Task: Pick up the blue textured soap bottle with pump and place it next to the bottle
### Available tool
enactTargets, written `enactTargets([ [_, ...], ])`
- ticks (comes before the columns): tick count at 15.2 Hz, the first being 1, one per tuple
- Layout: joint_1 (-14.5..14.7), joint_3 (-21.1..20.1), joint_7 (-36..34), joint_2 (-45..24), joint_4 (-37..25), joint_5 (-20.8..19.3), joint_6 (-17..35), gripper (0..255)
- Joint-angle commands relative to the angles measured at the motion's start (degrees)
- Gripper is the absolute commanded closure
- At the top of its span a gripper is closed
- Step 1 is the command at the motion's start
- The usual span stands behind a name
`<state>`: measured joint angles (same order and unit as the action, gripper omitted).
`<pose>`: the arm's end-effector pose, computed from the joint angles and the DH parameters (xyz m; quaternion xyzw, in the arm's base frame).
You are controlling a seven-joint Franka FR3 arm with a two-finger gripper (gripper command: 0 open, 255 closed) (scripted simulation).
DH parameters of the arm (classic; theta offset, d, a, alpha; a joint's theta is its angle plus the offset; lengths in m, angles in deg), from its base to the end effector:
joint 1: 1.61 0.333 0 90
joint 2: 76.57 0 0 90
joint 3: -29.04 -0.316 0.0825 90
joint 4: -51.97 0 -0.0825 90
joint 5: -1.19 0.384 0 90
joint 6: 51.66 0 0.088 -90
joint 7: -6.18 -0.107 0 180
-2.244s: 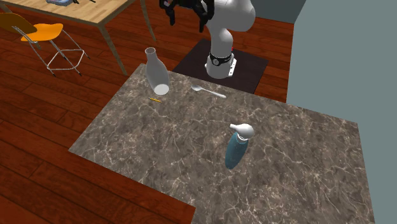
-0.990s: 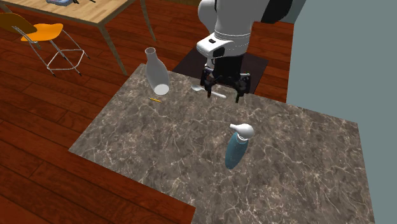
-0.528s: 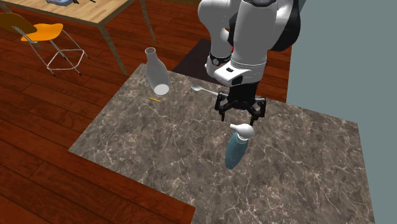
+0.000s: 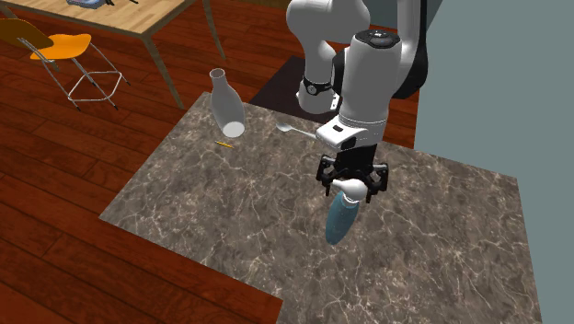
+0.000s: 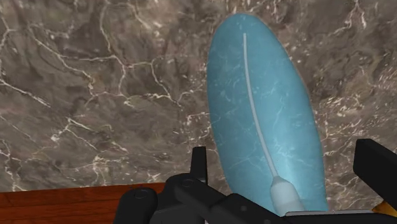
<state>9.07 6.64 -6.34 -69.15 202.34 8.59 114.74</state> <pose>0.3914 0.2440 0.3327 -0.9725 -0.1205 -0.1827 0.0800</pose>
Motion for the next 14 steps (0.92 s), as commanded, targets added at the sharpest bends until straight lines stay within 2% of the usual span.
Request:
enactTargets([
  [1, -1.11, -0.70, -1.73, -2.77, -0.45, -2.52, 2.26, 0],
  [9, -1.05, -0.63, -1.73, -2.76, -0.45, -2.53, 2.25, 0],
  [10, -1.05, -0.63, -1.73, -2.76, -0.45, -2.53, 2.25, 255],
  [14, -1.06, -0.64, -1.75, -2.80, -0.47, -2.56, 2.26, 255],
])
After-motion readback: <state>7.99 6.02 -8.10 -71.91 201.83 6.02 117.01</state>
